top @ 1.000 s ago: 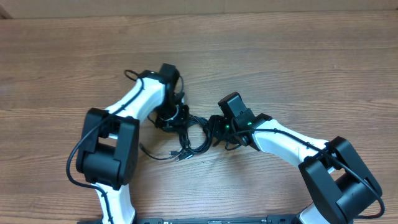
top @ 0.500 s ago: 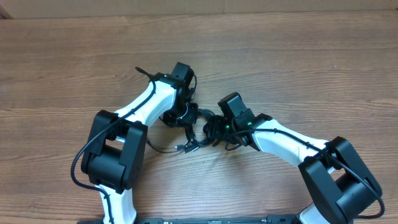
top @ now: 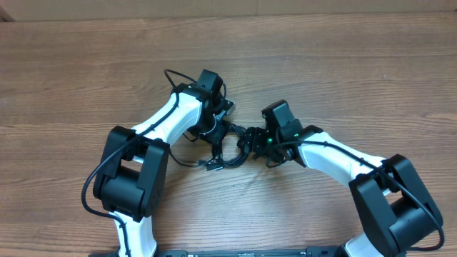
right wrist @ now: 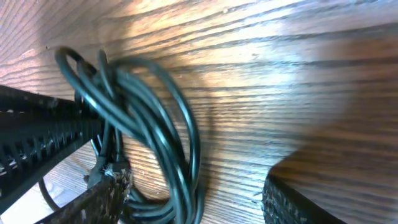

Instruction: Untangle cables

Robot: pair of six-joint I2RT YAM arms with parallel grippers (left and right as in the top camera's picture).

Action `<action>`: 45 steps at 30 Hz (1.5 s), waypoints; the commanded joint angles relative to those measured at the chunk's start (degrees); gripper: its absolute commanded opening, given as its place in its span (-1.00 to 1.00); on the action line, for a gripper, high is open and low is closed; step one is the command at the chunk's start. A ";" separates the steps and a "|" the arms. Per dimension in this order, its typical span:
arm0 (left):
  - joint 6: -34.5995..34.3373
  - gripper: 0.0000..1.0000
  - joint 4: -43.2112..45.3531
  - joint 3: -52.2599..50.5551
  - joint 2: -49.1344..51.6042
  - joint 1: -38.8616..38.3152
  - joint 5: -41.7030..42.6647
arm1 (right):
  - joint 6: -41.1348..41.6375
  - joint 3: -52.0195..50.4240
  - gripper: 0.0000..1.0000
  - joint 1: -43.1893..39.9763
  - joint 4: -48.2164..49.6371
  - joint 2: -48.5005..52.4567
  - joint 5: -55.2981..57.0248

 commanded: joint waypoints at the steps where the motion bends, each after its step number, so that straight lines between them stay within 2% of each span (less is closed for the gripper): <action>1: 7.04 -0.75 -0.81 -0.59 0.76 -0.85 1.66 | -1.57 -0.11 0.38 -0.22 -0.48 0.31 -0.90; 7: 11.58 -0.78 -1.75 -0.59 0.76 -1.25 6.67 | -1.55 -0.11 0.36 -0.22 -0.46 0.31 -0.87; 12: 13.16 -0.79 -2.19 -0.59 0.76 -1.31 8.72 | -1.53 -0.11 -0.02 -0.20 -0.50 0.31 -0.90; 17: 12.68 -0.78 -2.21 -0.59 0.76 -1.31 8.72 | -1.53 -0.11 -0.25 -0.15 -0.63 0.31 -0.90; 19: 12.33 -0.75 -2.21 -0.59 0.76 -1.33 8.98 | -1.51 -0.11 -0.28 -0.15 -0.63 0.31 -0.90; 21: 10.49 -0.67 -2.16 -0.59 0.76 -1.38 8.98 | -1.51 -0.11 -0.32 -0.15 -0.63 0.31 -0.90; 25: 5.01 -0.11 -2.67 -0.59 0.76 -1.40 8.96 | -1.49 -0.11 -0.47 -0.15 -0.74 0.31 -0.92; 30: -1.99 -0.14 -3.39 -0.50 0.59 -1.38 8.87 | -1.49 -0.11 -0.53 -0.15 -0.96 0.31 -1.11; 40: -6.12 -0.08 -3.65 0.81 -4.59 -0.11 8.24 | -1.49 -0.11 -0.55 -0.04 -1.09 0.31 -1.09; 45: -10.95 -0.08 -5.70 0.85 -7.80 3.23 2.49 | -1.49 -0.11 -0.55 -0.04 -1.11 0.31 -1.09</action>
